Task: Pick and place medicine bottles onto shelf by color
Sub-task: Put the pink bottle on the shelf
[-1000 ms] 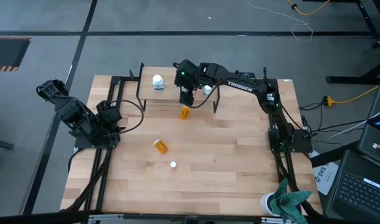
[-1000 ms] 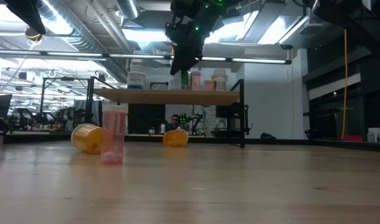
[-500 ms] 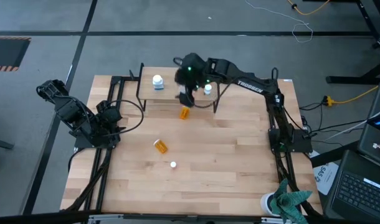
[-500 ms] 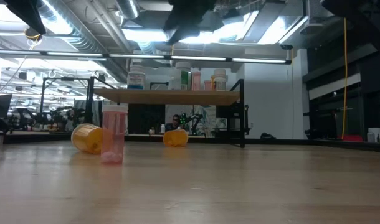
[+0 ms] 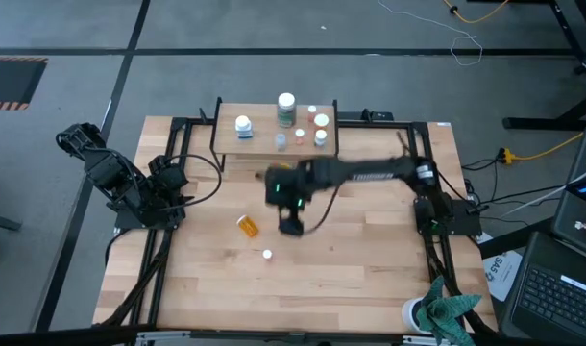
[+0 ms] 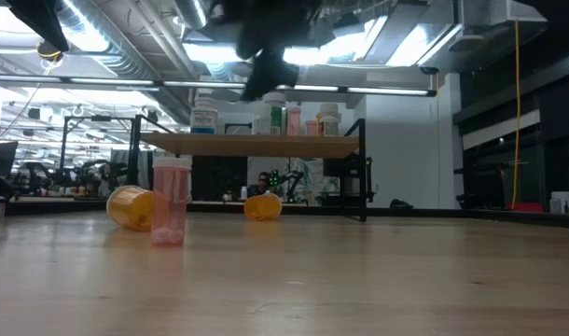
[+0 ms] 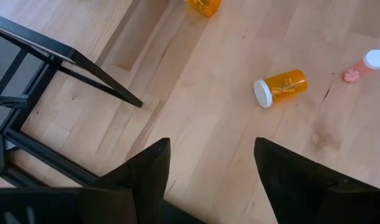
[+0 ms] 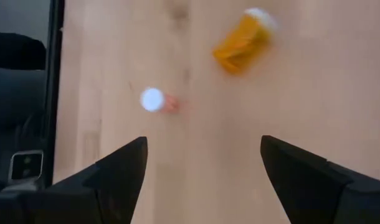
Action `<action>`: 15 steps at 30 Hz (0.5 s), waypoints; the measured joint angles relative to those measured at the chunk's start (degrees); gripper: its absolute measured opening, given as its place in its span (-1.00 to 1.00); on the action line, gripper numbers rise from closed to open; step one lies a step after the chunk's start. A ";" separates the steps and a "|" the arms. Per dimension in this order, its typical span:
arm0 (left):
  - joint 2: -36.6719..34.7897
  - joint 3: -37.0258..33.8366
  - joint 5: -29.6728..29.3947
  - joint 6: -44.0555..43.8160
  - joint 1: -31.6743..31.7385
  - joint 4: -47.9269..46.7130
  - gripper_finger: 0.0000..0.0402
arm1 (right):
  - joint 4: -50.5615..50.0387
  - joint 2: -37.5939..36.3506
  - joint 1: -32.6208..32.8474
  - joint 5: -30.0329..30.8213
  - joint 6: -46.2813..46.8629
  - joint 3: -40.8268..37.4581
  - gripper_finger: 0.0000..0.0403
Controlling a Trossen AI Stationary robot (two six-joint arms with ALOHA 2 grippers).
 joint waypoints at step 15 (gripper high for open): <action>0.01 0.00 -0.02 0.01 0.00 0.00 0.13 | 33.20 0.40 18.05 28.17 -3.66 -15.84 0.55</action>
